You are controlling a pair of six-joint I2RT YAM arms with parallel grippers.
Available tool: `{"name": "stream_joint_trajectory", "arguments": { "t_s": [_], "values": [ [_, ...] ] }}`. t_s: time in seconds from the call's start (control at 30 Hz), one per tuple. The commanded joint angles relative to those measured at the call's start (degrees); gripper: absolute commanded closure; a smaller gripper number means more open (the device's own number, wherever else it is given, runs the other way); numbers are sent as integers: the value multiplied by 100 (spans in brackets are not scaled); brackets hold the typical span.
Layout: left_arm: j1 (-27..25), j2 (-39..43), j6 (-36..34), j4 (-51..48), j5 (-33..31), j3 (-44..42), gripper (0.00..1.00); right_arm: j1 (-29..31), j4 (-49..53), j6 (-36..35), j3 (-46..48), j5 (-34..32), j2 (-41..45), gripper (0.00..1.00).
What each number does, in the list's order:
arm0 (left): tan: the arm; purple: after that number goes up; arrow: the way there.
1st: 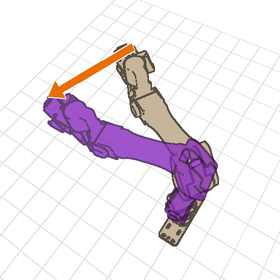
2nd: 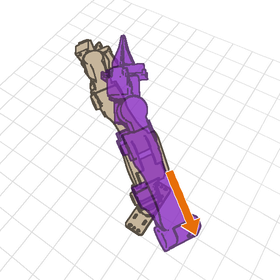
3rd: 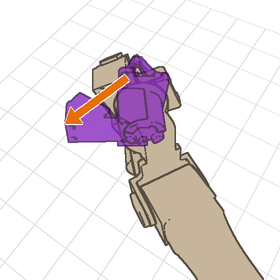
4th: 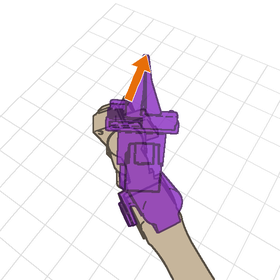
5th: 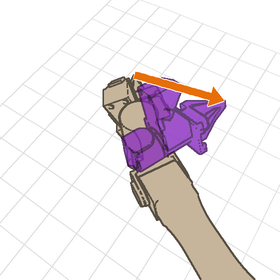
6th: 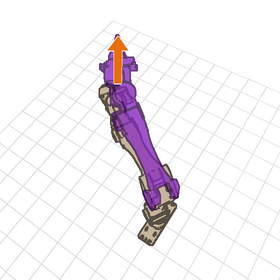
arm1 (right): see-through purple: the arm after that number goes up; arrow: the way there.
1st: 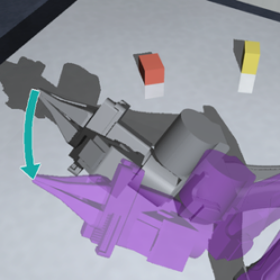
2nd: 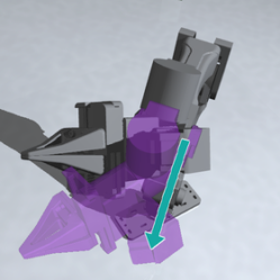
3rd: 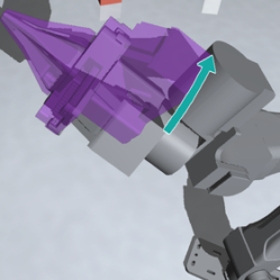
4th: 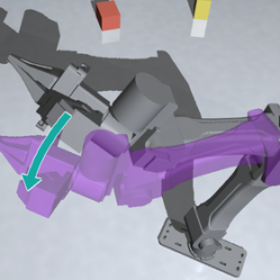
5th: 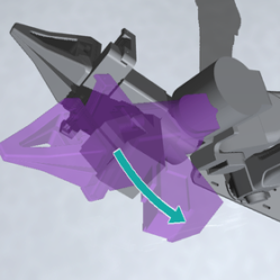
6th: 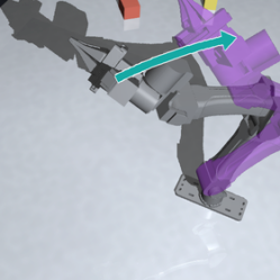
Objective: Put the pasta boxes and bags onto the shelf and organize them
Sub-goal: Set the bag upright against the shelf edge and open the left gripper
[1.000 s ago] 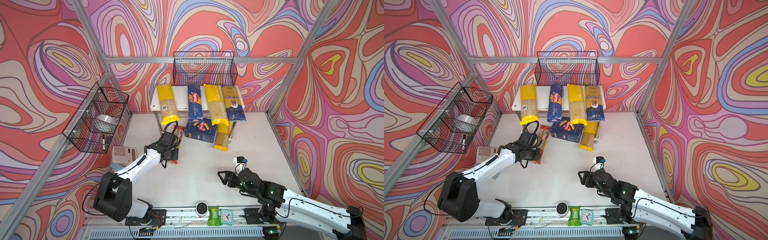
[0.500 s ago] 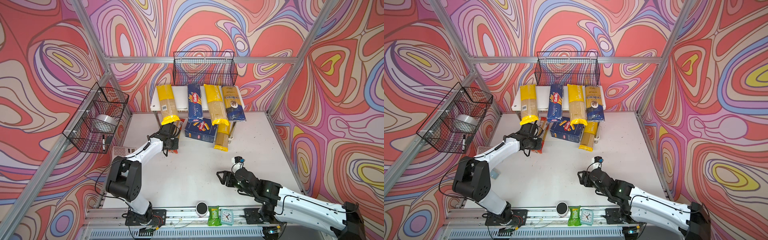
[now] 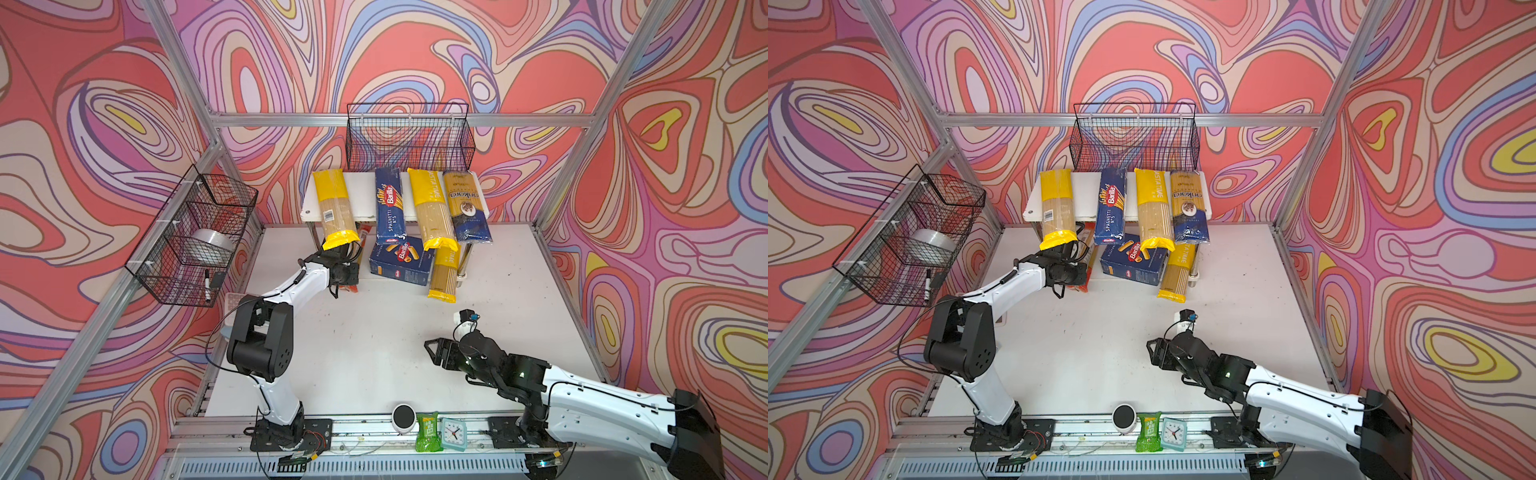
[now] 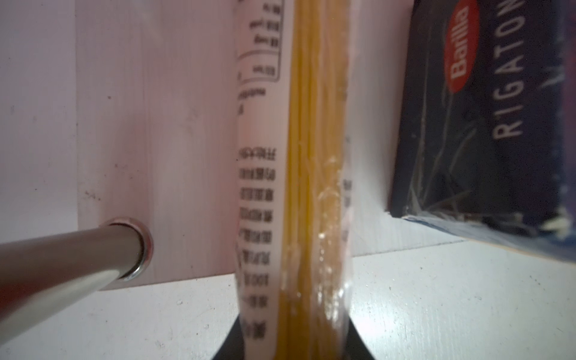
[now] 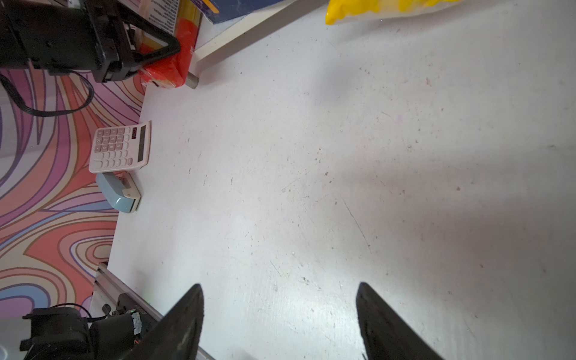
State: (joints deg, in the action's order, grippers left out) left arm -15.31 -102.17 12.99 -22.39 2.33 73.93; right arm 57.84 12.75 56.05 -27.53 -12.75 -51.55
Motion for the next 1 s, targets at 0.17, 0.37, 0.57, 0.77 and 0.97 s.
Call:
{"name": "stream_joint_trajectory", "arguments": {
  "t_s": [0.17, 0.37, 0.57, 0.77, 0.97],
  "values": [
    [81, -151, -181, 506, -193, -35, 48, 14, 177, 99, 63, -311, 497, 21],
    [94, 117, -144, 477, -294, -265, 25, 11, 710, -30, -73, -566, 823, 21],
    [98, 772, -152, 333, -458, -813, 1, 11, 1429, 90, -305, -836, 1097, 17],
    [96, 1582, 141, 323, -348, -1713, 0, 9, 1660, 13, -280, -1045, 1337, 16],
    [97, 2775, 280, 111, -715, -2722, 0, 14, 2075, -525, -763, -1297, 1109, 12]
  ]
}}
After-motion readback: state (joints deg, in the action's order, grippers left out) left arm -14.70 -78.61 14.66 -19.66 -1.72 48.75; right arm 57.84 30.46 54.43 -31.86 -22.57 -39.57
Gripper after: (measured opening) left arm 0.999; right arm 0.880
